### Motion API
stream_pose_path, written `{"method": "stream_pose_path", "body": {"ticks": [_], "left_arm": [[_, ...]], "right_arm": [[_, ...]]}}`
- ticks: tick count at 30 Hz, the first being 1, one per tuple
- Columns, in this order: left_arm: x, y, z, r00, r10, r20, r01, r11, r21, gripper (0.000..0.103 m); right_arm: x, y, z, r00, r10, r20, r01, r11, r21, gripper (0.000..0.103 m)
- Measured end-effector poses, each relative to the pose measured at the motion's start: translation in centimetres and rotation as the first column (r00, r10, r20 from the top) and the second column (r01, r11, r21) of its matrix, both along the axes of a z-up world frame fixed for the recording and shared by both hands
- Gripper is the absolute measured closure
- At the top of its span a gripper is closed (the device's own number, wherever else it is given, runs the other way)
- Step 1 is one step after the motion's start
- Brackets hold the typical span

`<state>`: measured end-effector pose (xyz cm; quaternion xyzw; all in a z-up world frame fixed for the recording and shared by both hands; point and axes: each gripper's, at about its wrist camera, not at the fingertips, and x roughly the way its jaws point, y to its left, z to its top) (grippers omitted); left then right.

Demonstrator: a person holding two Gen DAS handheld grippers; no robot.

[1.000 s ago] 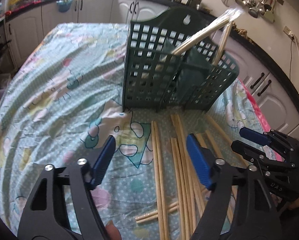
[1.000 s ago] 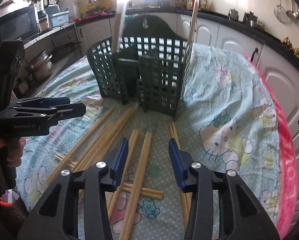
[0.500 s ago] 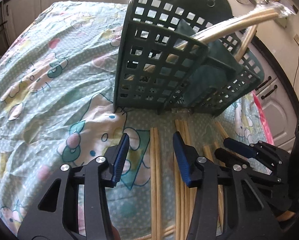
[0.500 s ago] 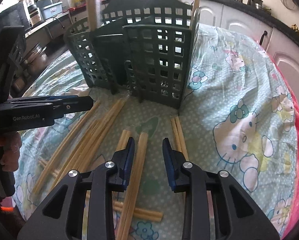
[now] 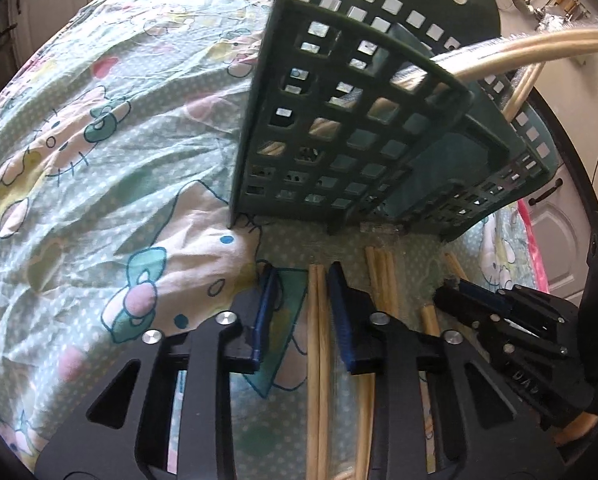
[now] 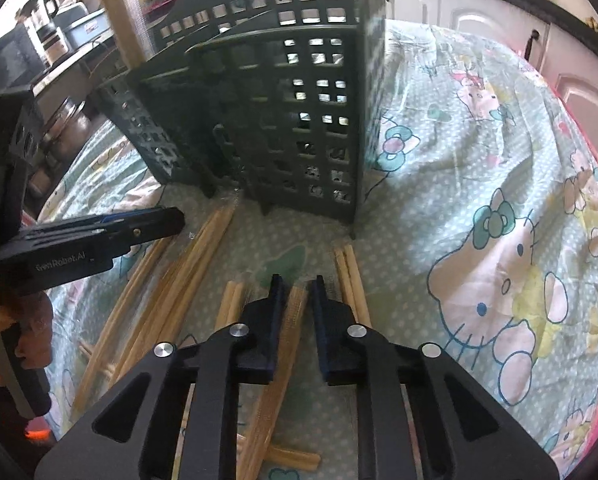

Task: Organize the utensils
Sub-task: 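Lower the left tool onto another chopstick and close while the right tool grasps one too, then raise the left tool's chopstick over the caddy while the right tool carries its chopstick there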

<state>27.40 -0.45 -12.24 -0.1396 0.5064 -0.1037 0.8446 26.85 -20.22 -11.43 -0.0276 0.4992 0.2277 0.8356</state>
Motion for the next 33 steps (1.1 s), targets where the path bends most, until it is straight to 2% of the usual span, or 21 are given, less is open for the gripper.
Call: {"method": "stream_pose_path", "body": {"ticks": [4,10,16,25,33], "left_arm": [[0.1,0.5,-0.1,1.0,-0.008,-0.006,0.007,1.0,-0.015,0.089],[0.2,2.3,-0.4,1.0,0.003,-0.026,-0.005,0.996,-0.091,0.096],[-0.6,4.2,0.2,0.999,0.032,-0.019,-0.034,0.992,-0.122,0.099],[-3.6,7.1,3.7,0.995,0.06,0.076,-0.047,0.986,-0.16,0.1],[-6.2,7.0,9.1,0.974,0.054,0.218,-0.012,0.982,-0.189,0.1]], "right_arm": [[-0.4,-0.5,0.7,1.0,-0.011,0.008,0.011,1.0,0.024,0.093],[-2.2,-1.2,3.0,0.998,-0.008,0.068,0.005,0.999,0.053,0.093],[-4.0,-1.1,5.3,0.992,-0.003,0.127,-0.006,0.998,0.07,0.093],[-5.7,-0.9,8.1,0.981,0.026,0.193,-0.043,0.996,0.08,0.094],[-7.3,-0.3,11.2,0.962,0.057,0.267,-0.086,0.991,0.098,0.094]]}}
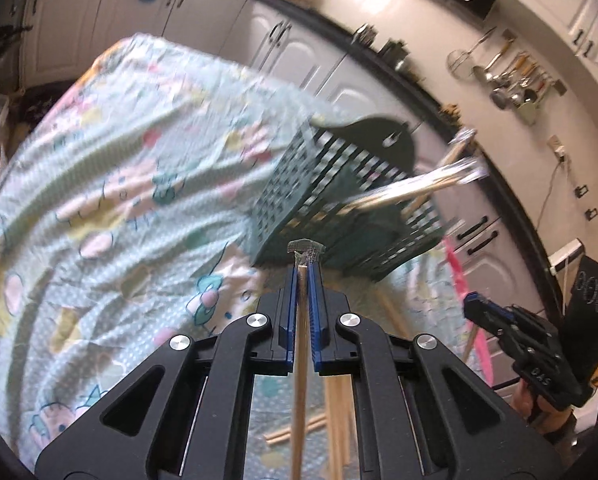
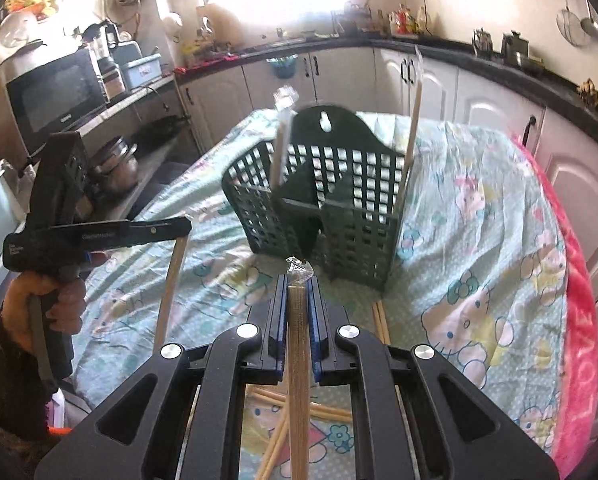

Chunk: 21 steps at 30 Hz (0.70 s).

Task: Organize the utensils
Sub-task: 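Raise the left tool's chopstick over the caddy while the right tool carries its chopstick there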

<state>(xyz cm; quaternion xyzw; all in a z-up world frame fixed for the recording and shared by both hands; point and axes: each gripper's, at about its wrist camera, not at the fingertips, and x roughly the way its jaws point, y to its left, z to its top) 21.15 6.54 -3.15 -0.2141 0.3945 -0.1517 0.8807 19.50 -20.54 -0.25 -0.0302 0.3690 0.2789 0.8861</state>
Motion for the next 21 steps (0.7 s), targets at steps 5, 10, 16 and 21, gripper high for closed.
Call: {"method": "stream_pose_path", "body": {"ticks": [5,10,16,21], "left_arm": [[-1.4,-0.4,3.8,0.995,-0.007,0.102,0.007,1.0,-0.004,0.1],[-2.2,-1.2,7.0,0.982,-0.014,0.187,0.015,1.0,-0.003,0.1],[-2.9,-1.8,10.3,0.96,-0.011,0.28,0.005,1.0,0.022,0.1],[-3.2,-2.2,13.0,0.936,-0.001,0.353,-0.013,0.999,0.037,0.1]], "right_arm": [[-1.1,-0.1,2.5,0.998,0.011,0.056,-0.013,1.0,0.023,0.094],[-2.3,0.0,4.6,0.993,0.014,0.121,-0.018,0.999,0.033,0.094],[-3.2,-0.1,6.9,0.979,-0.003,0.202,-0.01,0.998,0.061,0.094],[-3.5,-0.3,9.4,0.958,-0.034,0.285,0.007,0.996,0.094,0.094]]}}
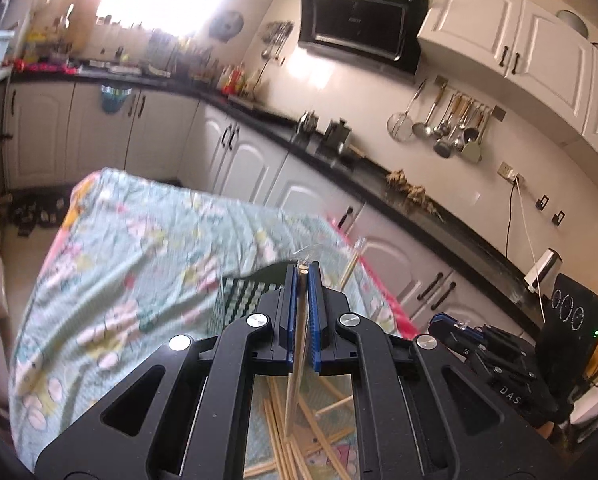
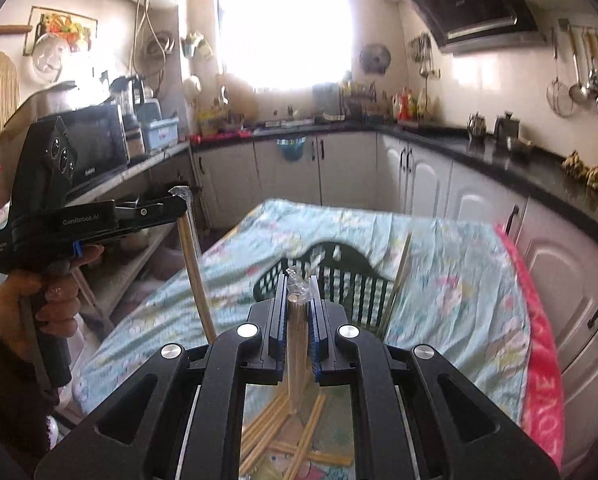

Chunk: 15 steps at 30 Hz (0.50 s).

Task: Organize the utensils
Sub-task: 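Raise the left tool's chopstick over the caddy while the right tool carries its chopstick there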

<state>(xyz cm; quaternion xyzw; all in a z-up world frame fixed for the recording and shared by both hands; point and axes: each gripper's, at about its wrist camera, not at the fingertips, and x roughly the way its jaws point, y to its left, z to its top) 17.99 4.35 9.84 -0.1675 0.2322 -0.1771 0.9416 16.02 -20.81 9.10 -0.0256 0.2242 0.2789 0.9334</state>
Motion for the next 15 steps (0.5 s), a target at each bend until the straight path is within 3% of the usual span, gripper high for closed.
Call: {"method": "stream_pose_path", "body": {"ticks": [15], "left_arm": [[1.8,-0.7,5.8,0.989,0.057,0.137,-0.063,0.997,0.039,0.1]], "right_arm": [[1.6,-0.2,6.0,0.984,-0.036,0.174,0.032,0.999,0.03,0.094]]}}
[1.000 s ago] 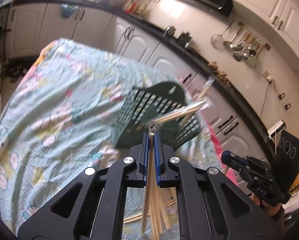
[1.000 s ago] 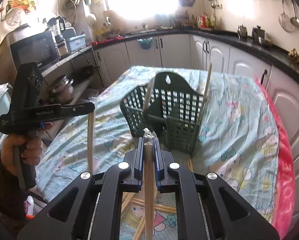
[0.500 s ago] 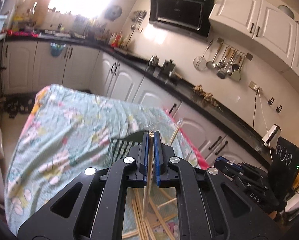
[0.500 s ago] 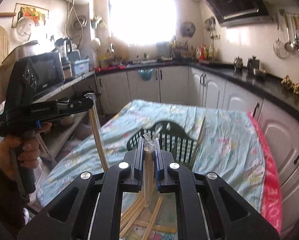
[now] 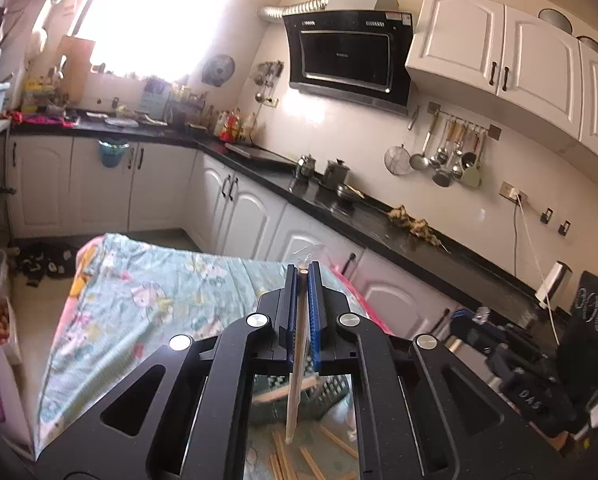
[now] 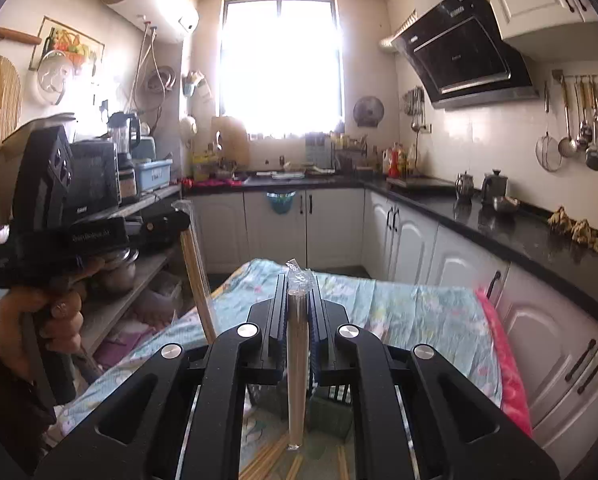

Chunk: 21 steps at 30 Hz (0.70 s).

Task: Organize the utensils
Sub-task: 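Raise the left tool's chopstick over the caddy while the right tool carries its chopstick there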

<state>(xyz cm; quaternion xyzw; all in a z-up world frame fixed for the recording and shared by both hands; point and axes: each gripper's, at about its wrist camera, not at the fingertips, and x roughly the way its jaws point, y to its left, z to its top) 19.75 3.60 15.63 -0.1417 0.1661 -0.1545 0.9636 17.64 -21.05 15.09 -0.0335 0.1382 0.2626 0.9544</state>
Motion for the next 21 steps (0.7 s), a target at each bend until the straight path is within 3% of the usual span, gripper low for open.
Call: {"method": "stream_pose_path", "body": {"ticks": [10,21], "left_arm": [[2.2,0.5,0.8,0.997,0.068,0.018,-0.068,0.998,-0.004,0.1],[4.3,0.3,-0.3,0.991,0.132,0.029,-0.133,0.991,0.033,0.1]], "right_arm": [[2.3,-0.6,2.6,0.997,-0.027,0.074,0.026,1.0,0.016,0.094],[5.8,-1.1,1.6,0.995,-0.068,0.067,0.066,0.997,0.039,0.094]]}}
